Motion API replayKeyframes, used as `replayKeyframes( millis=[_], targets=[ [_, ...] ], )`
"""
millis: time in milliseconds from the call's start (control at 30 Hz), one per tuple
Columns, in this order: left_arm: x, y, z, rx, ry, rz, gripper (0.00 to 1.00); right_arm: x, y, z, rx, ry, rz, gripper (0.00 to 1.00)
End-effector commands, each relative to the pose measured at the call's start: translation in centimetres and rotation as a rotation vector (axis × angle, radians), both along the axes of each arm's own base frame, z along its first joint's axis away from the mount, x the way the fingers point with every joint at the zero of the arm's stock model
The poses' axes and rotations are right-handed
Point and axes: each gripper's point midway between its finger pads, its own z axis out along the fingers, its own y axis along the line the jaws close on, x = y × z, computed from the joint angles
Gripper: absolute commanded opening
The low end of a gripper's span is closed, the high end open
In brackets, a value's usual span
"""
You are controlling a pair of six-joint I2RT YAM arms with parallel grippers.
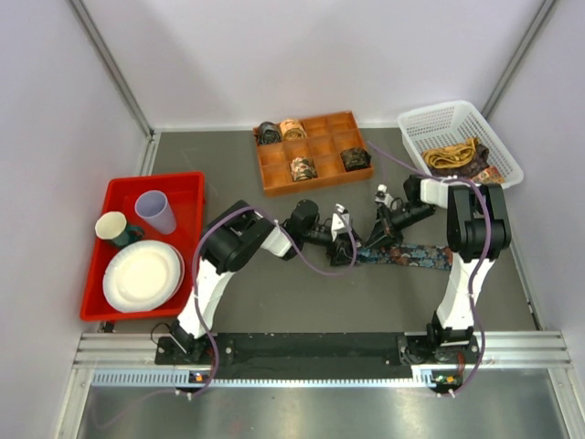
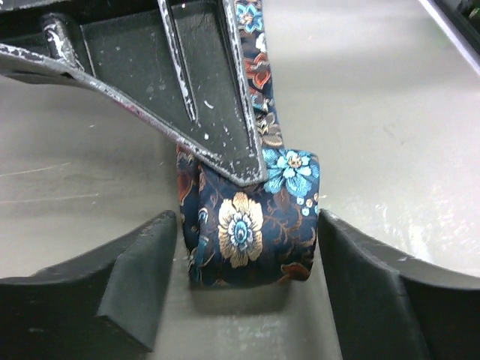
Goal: Roll the ties
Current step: Roll the tie at the center of the board.
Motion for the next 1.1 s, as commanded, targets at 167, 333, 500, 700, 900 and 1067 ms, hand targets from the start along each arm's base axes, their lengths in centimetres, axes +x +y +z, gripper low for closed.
replayKeyframes(
  millis=[167,333,500,700,900,1067],
  targets=[
    [-2.0,0.2,-3.1,0.034,0.231,-0.007,0.43,1.3,-2.3,-4.7,-0.221,-0.088,0.061,0.0],
    [-2.2,2.1,-4.5,0.201,0.209,0.031,0.18,1.7,-1.2,-3.1,-0.138,-0.113,0.072,0.03],
    [-2.1,6.1,-5.9,0.445,0.105,0.087,0.11,3.0,0.6,0.4,0.007,-0.194,0.048,0.41],
    [-2.9,10.4,-7.6,0.691,0.107,0.146,0.06,2.7,2.4,3.2,0.146,-0.238,0.023,0.54],
    [-2.8,11.6,-7.8,0.816,0.081,0.175,0.03,1.2,4.9,2.5,0.212,-0.205,0.036,0.51],
    [-2.3,11.2,-7.3,0.866,0.006,0.211,0.0,0.5,5.6,1.5,0.218,-0.192,0.035,0.49]
  ],
)
